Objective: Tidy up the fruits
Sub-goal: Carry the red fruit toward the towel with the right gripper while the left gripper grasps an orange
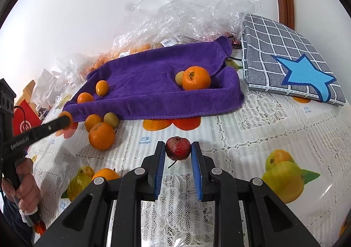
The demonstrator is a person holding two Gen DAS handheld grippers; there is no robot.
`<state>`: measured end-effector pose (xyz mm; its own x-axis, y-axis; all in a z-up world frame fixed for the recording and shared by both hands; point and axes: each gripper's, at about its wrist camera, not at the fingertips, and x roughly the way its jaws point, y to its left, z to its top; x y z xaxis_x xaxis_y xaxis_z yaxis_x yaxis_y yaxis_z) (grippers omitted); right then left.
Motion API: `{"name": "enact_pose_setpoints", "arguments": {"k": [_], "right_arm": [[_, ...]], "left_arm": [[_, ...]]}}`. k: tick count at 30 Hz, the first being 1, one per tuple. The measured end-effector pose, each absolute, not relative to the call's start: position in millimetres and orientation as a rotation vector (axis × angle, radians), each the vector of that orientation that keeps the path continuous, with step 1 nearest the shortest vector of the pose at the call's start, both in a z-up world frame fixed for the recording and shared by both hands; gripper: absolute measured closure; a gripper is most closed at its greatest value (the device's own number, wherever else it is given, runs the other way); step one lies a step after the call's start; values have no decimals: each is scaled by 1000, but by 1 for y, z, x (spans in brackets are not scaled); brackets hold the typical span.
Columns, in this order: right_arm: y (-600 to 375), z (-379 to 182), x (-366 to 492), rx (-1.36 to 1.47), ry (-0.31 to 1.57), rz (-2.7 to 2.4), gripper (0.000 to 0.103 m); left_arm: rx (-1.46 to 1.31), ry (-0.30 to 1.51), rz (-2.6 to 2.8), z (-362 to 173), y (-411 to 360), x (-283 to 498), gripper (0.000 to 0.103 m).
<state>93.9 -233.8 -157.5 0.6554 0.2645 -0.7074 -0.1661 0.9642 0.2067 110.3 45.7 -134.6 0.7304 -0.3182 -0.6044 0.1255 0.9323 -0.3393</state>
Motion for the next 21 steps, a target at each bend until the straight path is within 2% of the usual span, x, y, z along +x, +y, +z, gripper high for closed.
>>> {"name": "enact_pose_setpoints", "arguments": {"k": [16, 21], "right_arm": [[-240, -156, 97, 154, 823, 231, 79], [-236, -137, 112, 154, 791, 261, 79]], "left_arm": [[-383, 688, -201, -132, 71, 112, 71], [-445, 673, -189, -130, 85, 113, 71]]}}
